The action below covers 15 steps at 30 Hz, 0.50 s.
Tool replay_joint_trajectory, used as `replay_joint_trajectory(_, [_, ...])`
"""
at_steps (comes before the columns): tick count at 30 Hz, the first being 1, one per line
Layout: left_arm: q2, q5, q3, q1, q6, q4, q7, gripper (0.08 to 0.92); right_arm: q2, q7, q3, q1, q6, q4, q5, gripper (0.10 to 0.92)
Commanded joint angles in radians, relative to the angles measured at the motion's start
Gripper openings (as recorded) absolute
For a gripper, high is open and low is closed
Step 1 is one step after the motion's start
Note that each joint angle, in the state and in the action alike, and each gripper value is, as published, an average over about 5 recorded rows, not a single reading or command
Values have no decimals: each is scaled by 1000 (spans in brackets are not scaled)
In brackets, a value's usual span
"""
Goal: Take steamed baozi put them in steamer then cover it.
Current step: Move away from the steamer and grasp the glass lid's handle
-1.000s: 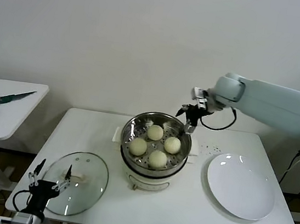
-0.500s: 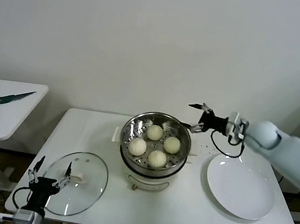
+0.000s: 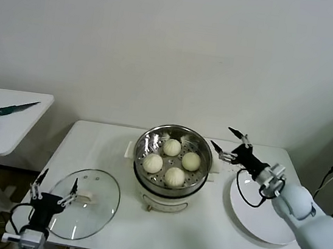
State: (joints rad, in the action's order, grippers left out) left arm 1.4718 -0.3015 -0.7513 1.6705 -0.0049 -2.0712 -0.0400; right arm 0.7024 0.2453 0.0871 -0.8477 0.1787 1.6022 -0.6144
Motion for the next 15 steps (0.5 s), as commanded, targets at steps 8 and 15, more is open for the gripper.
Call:
replay_joint_trajectory(8, [-30, -1141, 83, 0, 47, 65, 92, 823, 298, -33, 604, -599, -8, 71, 145, 823])
replay_joint_trajectory(15, [9, -1191, 134, 81, 86, 97, 145, 823, 326, -30, 612, -604, 5, 36, 186, 823])
